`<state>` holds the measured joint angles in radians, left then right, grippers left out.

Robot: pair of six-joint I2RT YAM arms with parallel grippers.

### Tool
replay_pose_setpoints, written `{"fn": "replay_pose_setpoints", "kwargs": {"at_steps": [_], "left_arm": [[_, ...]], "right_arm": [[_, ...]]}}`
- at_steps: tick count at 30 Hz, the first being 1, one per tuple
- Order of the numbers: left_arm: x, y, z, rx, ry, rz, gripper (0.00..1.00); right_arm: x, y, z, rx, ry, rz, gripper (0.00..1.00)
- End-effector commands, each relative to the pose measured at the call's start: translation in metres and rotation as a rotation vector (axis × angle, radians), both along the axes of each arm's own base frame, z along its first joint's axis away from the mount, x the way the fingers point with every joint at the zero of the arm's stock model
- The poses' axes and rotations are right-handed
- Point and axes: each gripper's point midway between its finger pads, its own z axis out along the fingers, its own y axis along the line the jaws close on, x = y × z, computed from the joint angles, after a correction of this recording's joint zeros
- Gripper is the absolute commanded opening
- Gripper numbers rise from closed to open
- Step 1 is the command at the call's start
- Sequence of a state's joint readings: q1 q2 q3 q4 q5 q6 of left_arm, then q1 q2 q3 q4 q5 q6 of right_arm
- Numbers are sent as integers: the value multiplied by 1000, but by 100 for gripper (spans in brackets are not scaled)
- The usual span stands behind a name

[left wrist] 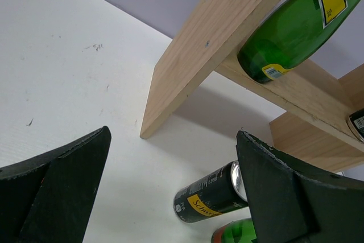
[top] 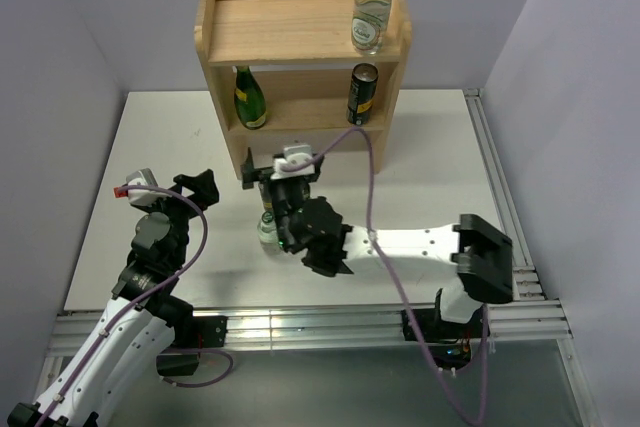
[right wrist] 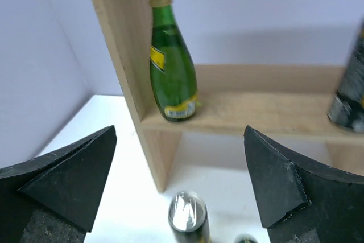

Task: Place and organize the beverage onto the shelf

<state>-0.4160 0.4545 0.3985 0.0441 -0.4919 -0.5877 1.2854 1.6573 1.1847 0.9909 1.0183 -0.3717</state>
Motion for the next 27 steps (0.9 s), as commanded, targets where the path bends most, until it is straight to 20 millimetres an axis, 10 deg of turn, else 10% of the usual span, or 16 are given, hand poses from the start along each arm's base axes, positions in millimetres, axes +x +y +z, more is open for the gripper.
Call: {"fn": "replay_pose_setpoints", "kwargs": {"at_steps": [1,15,27], "left_arm": [[0,-1,9,-4,-29,-5,99],[2,-3,3,2,-12,-12,99],[2,-3,3,3,-13,-10,99]], "right_arm": [[-17,-37,-15,125,103,-64,100],[-24,-49,-173,149,423,-5,100],[-13,-42,-226,104,489,-35,100]]}}
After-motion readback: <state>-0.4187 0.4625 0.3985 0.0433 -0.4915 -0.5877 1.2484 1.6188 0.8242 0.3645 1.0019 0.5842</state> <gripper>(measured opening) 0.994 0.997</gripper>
